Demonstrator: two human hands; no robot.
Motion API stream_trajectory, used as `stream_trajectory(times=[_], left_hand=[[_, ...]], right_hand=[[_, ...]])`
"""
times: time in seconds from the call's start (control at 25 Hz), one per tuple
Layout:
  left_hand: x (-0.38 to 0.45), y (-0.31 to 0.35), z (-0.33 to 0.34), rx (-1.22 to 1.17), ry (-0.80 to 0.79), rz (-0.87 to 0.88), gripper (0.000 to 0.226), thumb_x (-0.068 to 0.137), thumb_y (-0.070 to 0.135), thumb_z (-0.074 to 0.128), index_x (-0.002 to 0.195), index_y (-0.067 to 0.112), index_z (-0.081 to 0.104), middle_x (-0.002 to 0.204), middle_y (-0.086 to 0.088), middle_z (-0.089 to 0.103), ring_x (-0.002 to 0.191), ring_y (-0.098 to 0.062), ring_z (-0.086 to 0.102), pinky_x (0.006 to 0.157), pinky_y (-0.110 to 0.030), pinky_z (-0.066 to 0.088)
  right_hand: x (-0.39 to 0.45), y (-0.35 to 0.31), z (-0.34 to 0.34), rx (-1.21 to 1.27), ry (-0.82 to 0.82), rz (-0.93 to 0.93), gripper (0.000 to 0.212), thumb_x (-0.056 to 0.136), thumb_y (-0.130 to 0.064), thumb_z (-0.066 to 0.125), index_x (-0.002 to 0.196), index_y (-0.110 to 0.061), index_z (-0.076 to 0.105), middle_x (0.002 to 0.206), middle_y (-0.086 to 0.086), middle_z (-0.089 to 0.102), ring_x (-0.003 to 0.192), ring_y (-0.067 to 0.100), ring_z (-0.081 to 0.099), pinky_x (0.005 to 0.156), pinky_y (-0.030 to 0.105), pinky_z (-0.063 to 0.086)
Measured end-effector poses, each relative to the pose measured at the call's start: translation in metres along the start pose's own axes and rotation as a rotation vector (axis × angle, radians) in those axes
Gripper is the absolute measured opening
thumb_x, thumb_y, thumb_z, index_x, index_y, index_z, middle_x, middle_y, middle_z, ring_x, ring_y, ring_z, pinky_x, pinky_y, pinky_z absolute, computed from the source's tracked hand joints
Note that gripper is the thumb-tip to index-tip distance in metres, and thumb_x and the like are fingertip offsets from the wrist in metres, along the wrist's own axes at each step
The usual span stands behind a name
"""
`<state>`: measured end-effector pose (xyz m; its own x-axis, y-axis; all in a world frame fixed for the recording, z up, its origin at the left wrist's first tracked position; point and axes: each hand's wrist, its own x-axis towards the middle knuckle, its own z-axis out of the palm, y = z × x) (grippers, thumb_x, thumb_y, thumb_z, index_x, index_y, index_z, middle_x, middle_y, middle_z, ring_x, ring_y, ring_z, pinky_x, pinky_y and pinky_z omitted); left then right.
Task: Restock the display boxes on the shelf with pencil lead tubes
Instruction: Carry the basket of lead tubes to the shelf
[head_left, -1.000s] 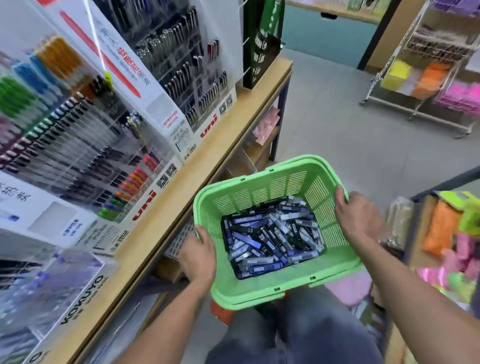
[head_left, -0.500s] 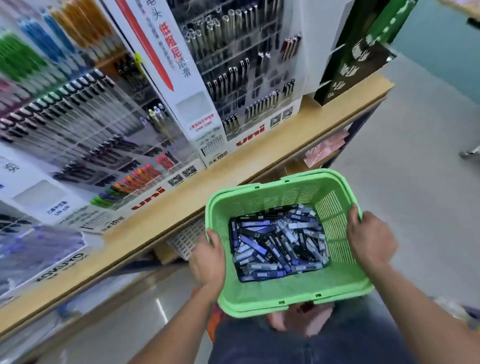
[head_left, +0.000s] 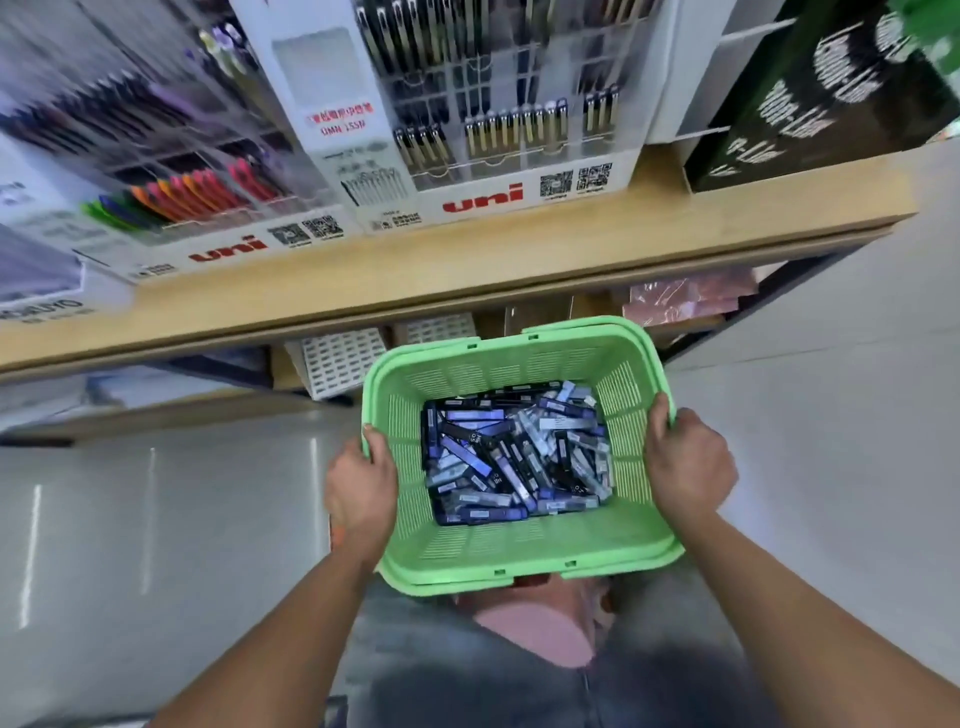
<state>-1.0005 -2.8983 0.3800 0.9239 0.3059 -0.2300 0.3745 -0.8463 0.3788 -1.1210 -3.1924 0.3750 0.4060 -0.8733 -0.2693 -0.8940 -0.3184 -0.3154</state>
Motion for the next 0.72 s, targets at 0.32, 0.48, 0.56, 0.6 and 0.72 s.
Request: stream_trajectory(times=[0.32, 0.48, 0.56, 0.6, 0.72], left_hand=[[0.022, -0.071, 0.078, 0.083, -0.055, -0.032, 0.044, 0.103, 0.049, 0.029, 0.083, 0.019, 0.054, 0.054, -0.011, 0.058, 0.052, -0.029, 0.059, 0.06, -0.039, 0.057], [0.058, -0.113, 0.134, 0.114, -0.081, 0.009, 0.034, 0.103, 0.042, 0.034, 0.084, 0.018, 0.05, 0.062, -0.017, 0.062, 0.057, -0.03, 0.06, 0.072, -0.046, 0.057], [0.08, -0.137, 0.166, 0.109, -0.09, 0.014, 0.041, 0.105, 0.04, 0.036, 0.082, 0.012, 0.055, 0.073, -0.021, 0.066, 0.062, -0.03, 0.058, 0.07, -0.041, 0.055], [0.091, -0.148, 0.181, 0.121, -0.1, 0.015, 0.045, 0.105, 0.04, 0.036, 0.084, 0.008, 0.06, 0.077, -0.022, 0.066, 0.064, -0.029, 0.055, 0.068, -0.038, 0.052], [0.118, -0.167, 0.225, 0.125, -0.11, -0.006, 0.049, 0.106, 0.038, 0.037, 0.092, 0.001, 0.066, 0.079, -0.023, 0.064, 0.067, -0.028, 0.05, 0.069, -0.039, 0.045]], right_hand=[[0.0, 0.033, 0.099, -0.07, -0.089, 0.022, 0.057, 0.105, -0.054, 0.031, 0.08, -0.01, 0.056, 0.073, 0.017, 0.057, 0.064, 0.029, 0.047, 0.063, 0.035, 0.036], [0.004, 0.044, 0.188, -0.101, -0.1, 0.05, 0.065, 0.104, -0.056, 0.029, 0.086, -0.003, 0.063, 0.077, 0.021, 0.061, 0.065, 0.03, 0.049, 0.065, 0.036, 0.041], [0.009, 0.046, 0.23, -0.113, -0.121, 0.048, 0.065, 0.104, -0.055, 0.03, 0.089, -0.002, 0.065, 0.081, 0.024, 0.063, 0.067, 0.03, 0.048, 0.064, 0.036, 0.038], [0.012, 0.046, 0.246, -0.12, -0.139, 0.052, 0.064, 0.104, -0.055, 0.03, 0.091, -0.002, 0.065, 0.083, 0.025, 0.063, 0.069, 0.032, 0.051, 0.065, 0.036, 0.037], [0.026, 0.047, 0.301, -0.095, -0.144, 0.056, 0.065, 0.104, -0.055, 0.032, 0.095, -0.001, 0.068, 0.095, 0.029, 0.068, 0.085, 0.04, 0.064, 0.071, 0.039, 0.039]])
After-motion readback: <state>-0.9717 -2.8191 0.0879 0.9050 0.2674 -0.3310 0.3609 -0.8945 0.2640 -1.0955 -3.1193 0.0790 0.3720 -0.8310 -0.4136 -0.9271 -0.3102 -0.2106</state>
